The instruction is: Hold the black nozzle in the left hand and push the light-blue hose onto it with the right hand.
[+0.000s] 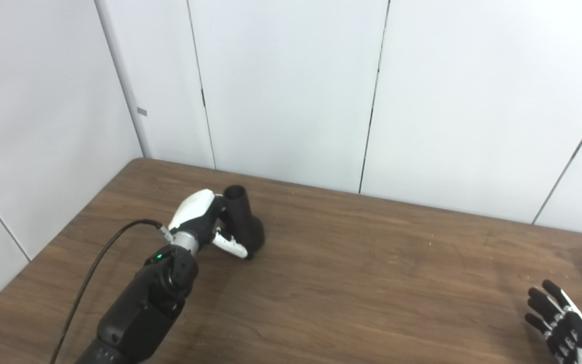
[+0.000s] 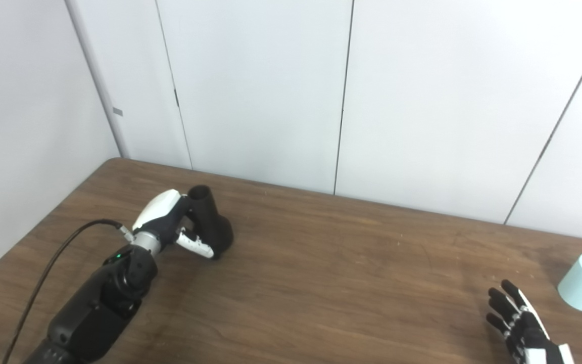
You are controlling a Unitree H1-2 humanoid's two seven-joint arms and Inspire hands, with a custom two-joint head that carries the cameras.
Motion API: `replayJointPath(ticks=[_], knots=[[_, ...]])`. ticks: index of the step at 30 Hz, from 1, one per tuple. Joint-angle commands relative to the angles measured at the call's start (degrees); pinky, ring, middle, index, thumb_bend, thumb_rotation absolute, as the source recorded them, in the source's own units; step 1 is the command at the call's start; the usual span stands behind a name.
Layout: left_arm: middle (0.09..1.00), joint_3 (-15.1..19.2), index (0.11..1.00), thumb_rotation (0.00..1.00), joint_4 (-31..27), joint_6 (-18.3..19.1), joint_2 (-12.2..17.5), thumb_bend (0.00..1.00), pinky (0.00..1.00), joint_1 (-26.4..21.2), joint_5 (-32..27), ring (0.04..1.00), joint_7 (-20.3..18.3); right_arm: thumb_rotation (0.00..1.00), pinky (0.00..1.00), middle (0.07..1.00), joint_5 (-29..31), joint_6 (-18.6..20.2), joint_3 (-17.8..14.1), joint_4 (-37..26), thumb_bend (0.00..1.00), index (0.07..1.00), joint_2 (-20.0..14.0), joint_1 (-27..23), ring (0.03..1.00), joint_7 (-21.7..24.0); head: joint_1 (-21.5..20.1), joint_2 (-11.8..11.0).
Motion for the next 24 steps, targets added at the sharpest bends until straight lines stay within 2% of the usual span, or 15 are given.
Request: replayJointPath(ticks=[1,9,11,15,16,24], knots=[[0.552,0.5,0.449,0.0,-2.8,-0.6,0.6,0.51,1.0,-1.7,0.7,0.697,0.2,1.0,0.86,0.863,0.4,-0.3,0.0,-0.9,0.62,0.913,0.7,-0.1,0.903,-0.8,0.0,0.1],[0.534,-0.6,0.439,0.0,-10.0,1.6,-2.3,0.52,1.0,0.2,1.0,0.784,-3.1,1.0,0.95,0.843,-0.7,1.9,0.5,-2.8,0.62,0.898,1.6,0.2,0.908,-1.5,-1.3,1.1],[0.543,-1.1,0.435,0.0,-11.5,1.5,-3.1,0.52,1.0,0.9,1.3,0.788,-3.4,1.0,0.92,0.843,-1.1,2.1,0.7,-3.3,0.62,0.898,1.7,0.3,0.91,-1.6,-1.4,1.1],[0.496,-2.1,0.478,0.0,-13.4,1.0,-4.5,0.52,1.0,2.1,2.1,0.786,-3.7,1.0,0.88,0.84,-1.5,2.5,0.9,-3.6,0.63,0.894,1.7,0.2,0.906,-2.0,-2.2,1.9],[0.521,-2.5,0.457,0.0,-14.0,0.9,-4.9,0.52,1.0,2.4,2.3,0.783,-3.7,1.0,0.86,0.836,-1.6,2.7,1.0,-3.8,0.63,0.883,1.6,0.2,0.9,-2.1,-2.2,1.9],[0.532,-7.4,0.446,0.0,-16.0,-0.9,-9.6,0.52,1.0,6.2,4.9,0.743,-3.5,1.0,0.86,0.787,-2.6,5.7,1.7,-6.4,0.64,0.819,2.4,-0.1,0.858,-3.0,-3.5,3.1]])
